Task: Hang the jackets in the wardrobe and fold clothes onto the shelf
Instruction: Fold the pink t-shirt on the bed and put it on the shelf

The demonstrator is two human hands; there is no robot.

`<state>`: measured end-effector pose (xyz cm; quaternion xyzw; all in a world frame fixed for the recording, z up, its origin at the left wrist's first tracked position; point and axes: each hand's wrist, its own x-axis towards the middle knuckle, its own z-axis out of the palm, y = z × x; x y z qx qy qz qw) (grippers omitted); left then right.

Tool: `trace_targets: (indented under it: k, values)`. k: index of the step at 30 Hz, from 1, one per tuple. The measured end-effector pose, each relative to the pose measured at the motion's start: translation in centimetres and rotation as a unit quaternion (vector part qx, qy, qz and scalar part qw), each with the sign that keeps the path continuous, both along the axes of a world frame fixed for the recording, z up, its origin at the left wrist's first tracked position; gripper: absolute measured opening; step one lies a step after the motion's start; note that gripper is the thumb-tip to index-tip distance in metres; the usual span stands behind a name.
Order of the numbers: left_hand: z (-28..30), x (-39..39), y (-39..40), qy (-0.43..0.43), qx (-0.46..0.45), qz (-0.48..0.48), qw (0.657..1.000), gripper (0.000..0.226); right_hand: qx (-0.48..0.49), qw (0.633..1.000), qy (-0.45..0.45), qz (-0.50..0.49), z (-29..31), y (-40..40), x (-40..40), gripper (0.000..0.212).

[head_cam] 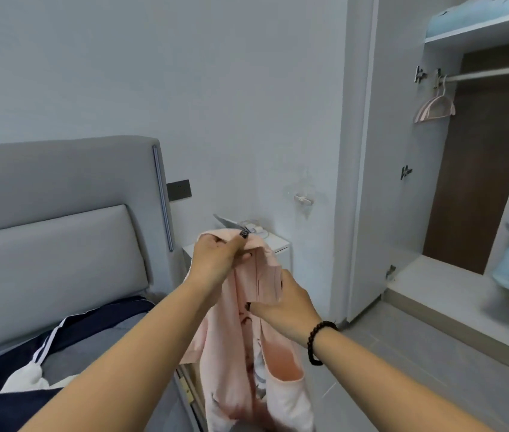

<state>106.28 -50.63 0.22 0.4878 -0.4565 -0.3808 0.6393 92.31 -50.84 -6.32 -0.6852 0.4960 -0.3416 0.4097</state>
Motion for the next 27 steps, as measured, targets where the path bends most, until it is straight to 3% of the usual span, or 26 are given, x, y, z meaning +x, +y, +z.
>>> trace_targets:
  k: [3, 6, 8, 11, 14, 18, 21, 24, 27]
  values:
    - [2.2, 0.5, 0.1, 0.011, -0.018, 0.049, 0.999, 0.009, -0.027, 0.997, 0.070, -0.026, -1.3, -1.9, 0.6, 0.011]
    - [4.5, 3.2, 0.3, -0.031, -0.026, 0.195, 0.980, 0.016, -0.042, 0.992, 0.100, -0.060, -1.1, -4.2, 0.0, 0.023]
    - [5.5, 5.7, 0.8, -0.084, -0.018, 0.276, 0.957, 0.028, -0.021, 0.992, 0.061, -0.109, 0.0, -5.5, -0.6, 0.028]
    - [6.3, 8.8, 1.6, -0.184, 0.020, 0.373, 0.909, 0.028, 0.016, 0.986, -0.011, -0.163, 2.1, -6.9, -1.0, 0.041]
    - [7.4, 11.2, 1.9, -0.179, 0.044, 0.449, 0.874, 0.028, 0.001, 0.983, -0.031, -0.178, 4.9, -7.8, -1.1, 0.043]
    - [8.5, 13.8, 2.8, -0.190, -0.012, 0.461, 0.867, 0.034, -0.033, 0.981, -0.088, -0.172, 9.7, -8.5, -1.0, 0.022]
    - [9.7, 15.7, 3.6, -0.220, -0.083, 0.436, 0.868, 0.040, -0.073, 0.980, -0.120, -0.138, 13.2, -8.5, -0.3, 0.031]
    - [11.7, 17.1, 5.0, -0.172, -0.118, 0.404, 0.891, 0.047, -0.154, 0.978, -0.093, -0.109, 17.0, -8.0, 0.3, 0.038]
    - [13.5, 18.7, 6.6, -0.141, -0.112, 0.384, 0.905, 0.051, -0.245, 0.965, -0.040, -0.080, 20.3, -6.8, 0.2, 0.028]
